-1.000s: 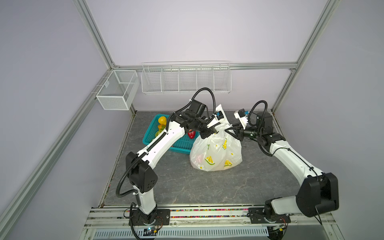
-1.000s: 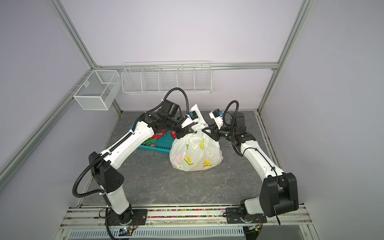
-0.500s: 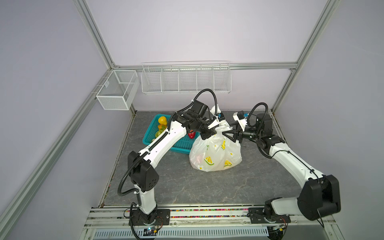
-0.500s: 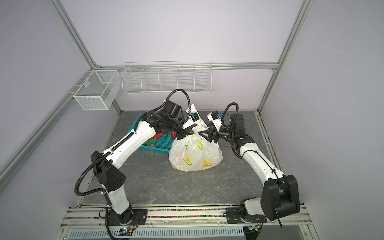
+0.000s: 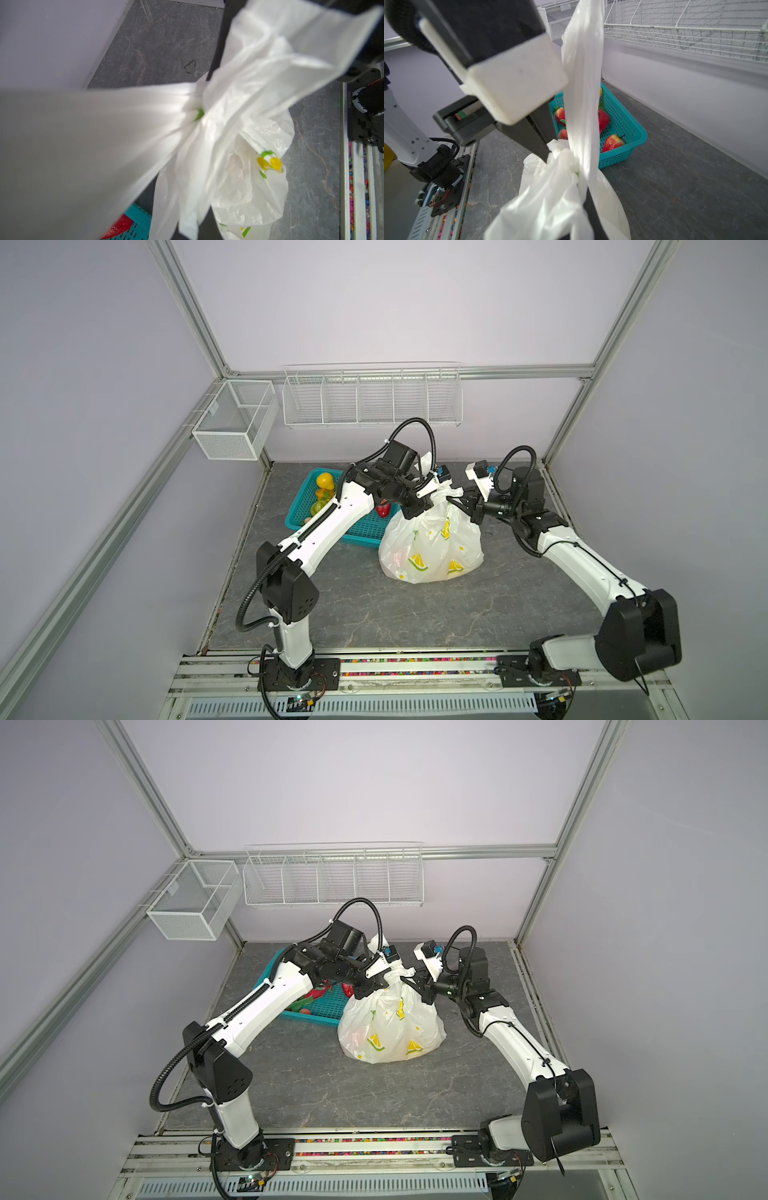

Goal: Place the fake fruits into the plastic bag and tie a complex knot

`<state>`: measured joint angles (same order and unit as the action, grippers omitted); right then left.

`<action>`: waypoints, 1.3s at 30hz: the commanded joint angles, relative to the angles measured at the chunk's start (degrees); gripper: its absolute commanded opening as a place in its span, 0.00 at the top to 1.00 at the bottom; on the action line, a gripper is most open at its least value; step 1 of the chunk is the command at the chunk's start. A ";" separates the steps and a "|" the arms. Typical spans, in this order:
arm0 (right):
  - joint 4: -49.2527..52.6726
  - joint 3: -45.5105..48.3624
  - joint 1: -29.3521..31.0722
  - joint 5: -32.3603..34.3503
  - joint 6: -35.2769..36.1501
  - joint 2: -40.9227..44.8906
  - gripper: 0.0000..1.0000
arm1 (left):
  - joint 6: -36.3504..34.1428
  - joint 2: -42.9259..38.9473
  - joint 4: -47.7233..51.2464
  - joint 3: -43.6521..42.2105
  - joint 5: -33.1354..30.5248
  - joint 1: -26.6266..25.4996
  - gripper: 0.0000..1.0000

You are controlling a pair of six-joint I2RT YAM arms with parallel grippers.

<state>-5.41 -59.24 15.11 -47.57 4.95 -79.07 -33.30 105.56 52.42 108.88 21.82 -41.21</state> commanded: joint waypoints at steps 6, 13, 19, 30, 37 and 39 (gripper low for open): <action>0.93 1.56 -0.44 1.04 1.17 2.39 0.93 | 1.20 -6.90 -4.24 -5.26 0.22 0.29 0.60; 0.66 3.21 -0.20 -0.41 0.88 4.71 0.93 | 11.79 -15.54 -21.37 -17.38 13.30 6.52 0.29; 1.15 4.37 0.05 -1.47 1.09 6.79 0.93 | 20.26 -13.64 -26.31 -14.93 21.27 8.69 0.22; 3.03 4.44 0.92 -2.19 1.73 7.22 0.94 | 27.81 -6.71 -32.16 -7.52 28.20 8.24 0.27; 3.82 3.49 1.28 2.12 -2.52 5.76 0.93 | 25.44 -6.07 -30.89 -7.72 26.58 7.55 0.72; 6.03 2.10 1.73 4.88 -4.95 4.78 0.93 | 24.48 -7.57 -32.24 -10.11 25.79 7.38 0.86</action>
<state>-2.39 -55.66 16.03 -46.06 3.20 -72.95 -7.40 99.04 21.58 99.83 47.83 -33.47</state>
